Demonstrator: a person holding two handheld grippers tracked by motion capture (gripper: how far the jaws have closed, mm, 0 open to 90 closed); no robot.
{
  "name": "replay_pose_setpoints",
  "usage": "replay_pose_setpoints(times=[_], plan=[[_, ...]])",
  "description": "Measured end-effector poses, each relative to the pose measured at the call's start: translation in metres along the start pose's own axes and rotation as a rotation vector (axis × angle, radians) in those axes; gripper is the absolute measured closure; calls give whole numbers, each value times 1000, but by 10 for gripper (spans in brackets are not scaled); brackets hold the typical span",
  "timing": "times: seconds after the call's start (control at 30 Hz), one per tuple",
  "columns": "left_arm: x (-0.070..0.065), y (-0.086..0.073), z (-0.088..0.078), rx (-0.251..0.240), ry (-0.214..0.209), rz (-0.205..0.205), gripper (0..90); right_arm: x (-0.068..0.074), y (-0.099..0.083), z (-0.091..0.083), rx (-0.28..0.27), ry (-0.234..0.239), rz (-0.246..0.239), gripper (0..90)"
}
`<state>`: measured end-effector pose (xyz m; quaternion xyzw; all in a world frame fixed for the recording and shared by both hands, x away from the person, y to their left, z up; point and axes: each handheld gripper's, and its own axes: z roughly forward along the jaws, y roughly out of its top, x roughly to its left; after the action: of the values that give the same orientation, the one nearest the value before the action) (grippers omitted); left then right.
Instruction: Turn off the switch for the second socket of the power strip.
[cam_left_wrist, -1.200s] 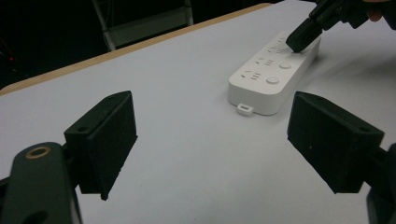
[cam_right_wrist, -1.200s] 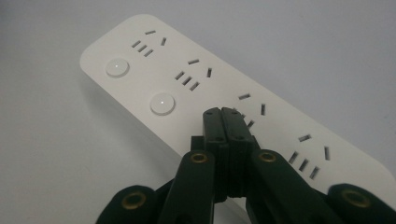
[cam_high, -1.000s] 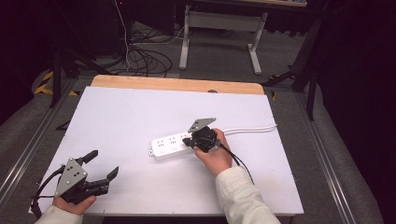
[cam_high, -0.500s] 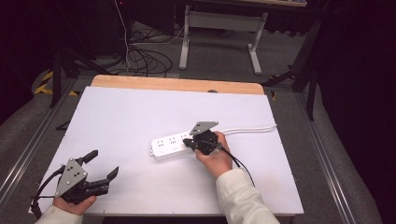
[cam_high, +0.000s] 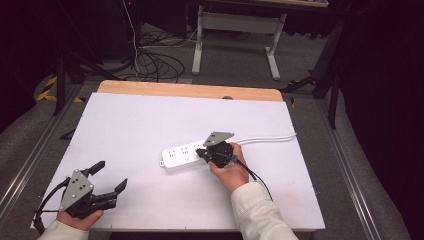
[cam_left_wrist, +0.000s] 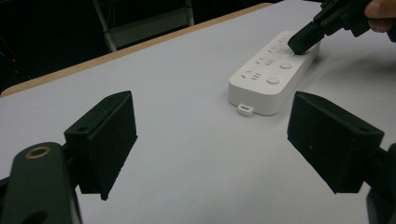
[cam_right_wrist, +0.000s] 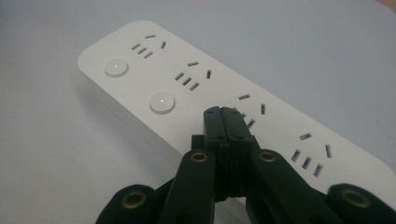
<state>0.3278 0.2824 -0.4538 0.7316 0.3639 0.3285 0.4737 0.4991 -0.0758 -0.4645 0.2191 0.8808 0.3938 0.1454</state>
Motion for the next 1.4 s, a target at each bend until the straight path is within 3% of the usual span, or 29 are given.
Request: replay_pose_setpoints(times=[0.37,0.77,1.4], plan=[[0,0,1,3,-1,-4,164,0,-1,0,-6,0,36,900],[0,0,1,4,-2,-6,164,2,-1,0,-6,-15,37,900],[0,0,1,5,0,-7,163,-1,-3,1,-12,5,73,900]])
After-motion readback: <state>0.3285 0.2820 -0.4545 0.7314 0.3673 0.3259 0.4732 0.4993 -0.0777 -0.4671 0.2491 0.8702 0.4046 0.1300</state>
